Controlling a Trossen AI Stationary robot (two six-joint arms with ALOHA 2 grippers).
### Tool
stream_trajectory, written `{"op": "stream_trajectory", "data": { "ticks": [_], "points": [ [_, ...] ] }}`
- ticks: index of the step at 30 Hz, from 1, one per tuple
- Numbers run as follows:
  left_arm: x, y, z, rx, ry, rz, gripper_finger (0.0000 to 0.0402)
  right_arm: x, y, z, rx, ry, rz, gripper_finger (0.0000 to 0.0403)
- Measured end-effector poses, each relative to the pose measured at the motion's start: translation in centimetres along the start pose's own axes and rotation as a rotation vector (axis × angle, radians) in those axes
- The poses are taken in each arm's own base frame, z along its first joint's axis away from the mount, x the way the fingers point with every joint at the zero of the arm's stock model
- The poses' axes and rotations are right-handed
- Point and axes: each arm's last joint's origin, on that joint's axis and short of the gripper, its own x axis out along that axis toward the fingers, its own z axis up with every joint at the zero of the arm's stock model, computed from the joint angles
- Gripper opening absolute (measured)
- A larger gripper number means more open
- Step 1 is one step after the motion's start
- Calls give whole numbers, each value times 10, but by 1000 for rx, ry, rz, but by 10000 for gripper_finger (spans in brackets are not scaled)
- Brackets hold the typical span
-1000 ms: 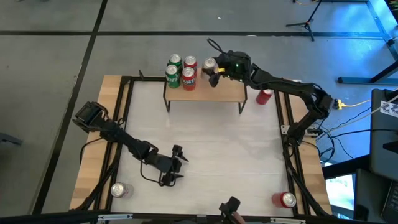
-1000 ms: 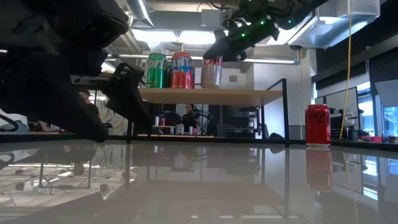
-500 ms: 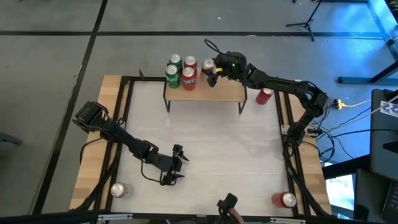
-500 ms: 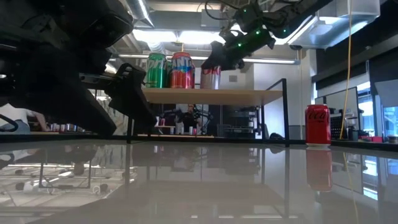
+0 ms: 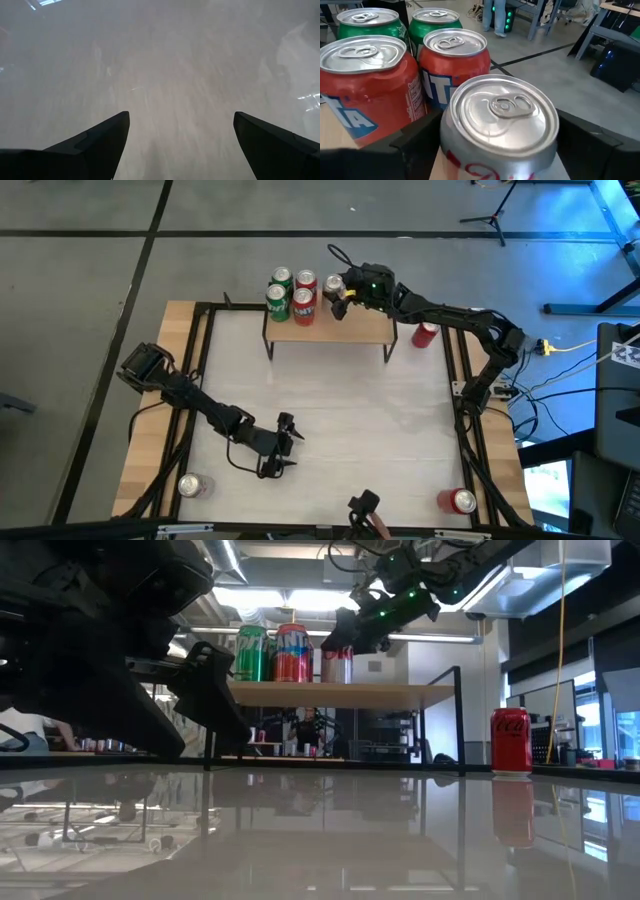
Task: Place canned beverage on shelf
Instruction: Put the right white soda can on the shelf, then put the white soda can on the shelf aligned with the other white soda can
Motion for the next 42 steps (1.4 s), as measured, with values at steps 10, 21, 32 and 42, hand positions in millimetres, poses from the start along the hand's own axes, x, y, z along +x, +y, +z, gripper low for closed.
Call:
{"op": "stream_trajectory", "data": {
  "ticks": [10,21,32,42],
  "points": [
    [0,0,0,0,1,0,348,0,1,4,-2,-34,18,341],
    [0,0,0,0,1,0,348,-34,-3,36,14,-138,6,341],
    [0,0,0,-19,1,0,348,-61,-5,16,-29,216,-74,342],
    [0,0,1,-23,-13,-1,348,-26,-5,-14,-69,316,-176,342]
  ]
}}
